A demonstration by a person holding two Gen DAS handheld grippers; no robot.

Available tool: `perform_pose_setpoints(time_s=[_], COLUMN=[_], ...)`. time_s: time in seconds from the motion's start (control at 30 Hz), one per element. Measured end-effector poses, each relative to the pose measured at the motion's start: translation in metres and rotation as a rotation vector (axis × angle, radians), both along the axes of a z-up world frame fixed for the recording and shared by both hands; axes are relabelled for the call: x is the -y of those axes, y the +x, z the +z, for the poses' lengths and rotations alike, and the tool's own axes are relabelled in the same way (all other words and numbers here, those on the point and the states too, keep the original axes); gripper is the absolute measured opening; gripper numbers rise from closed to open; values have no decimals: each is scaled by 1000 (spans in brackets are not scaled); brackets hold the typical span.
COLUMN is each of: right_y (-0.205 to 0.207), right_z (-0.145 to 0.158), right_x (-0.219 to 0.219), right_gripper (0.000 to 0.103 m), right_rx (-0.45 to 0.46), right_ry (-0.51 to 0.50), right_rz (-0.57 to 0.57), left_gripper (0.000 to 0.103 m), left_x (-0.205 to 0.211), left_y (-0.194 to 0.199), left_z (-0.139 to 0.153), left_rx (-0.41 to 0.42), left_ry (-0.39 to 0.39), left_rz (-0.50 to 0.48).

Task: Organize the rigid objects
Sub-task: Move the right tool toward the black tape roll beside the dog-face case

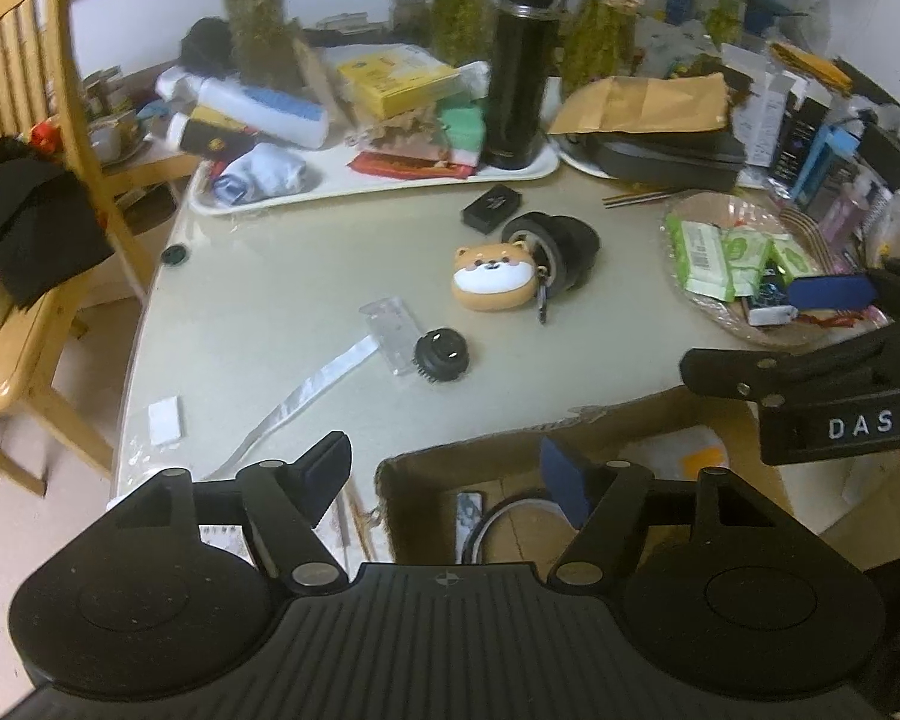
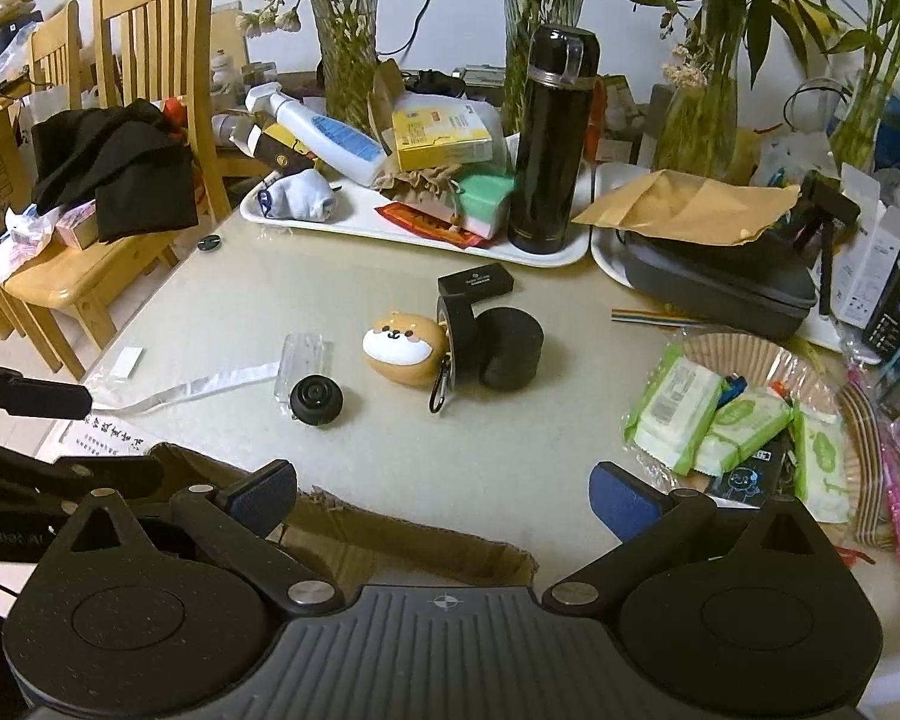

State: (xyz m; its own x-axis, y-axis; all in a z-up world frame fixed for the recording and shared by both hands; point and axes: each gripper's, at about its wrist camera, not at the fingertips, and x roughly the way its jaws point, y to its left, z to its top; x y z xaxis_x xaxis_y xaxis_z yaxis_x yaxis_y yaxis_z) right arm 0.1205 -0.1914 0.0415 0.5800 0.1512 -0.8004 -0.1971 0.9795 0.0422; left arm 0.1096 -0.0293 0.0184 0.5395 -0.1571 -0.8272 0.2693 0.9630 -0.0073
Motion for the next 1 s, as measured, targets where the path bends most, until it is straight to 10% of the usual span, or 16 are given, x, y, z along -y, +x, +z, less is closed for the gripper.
perform_pose_setpoints(time_s=[1.0], right_y=[71], right_z=[-24], right_x=[-5], right_gripper=[103], right_rx=[41], right_ry=[-5], right_rz=[97], left_gripper=[69], left_x=[-13], left_y=[20], left_z=[8], left_rx=[6], left_ry=[-2], left_rz=[-2])
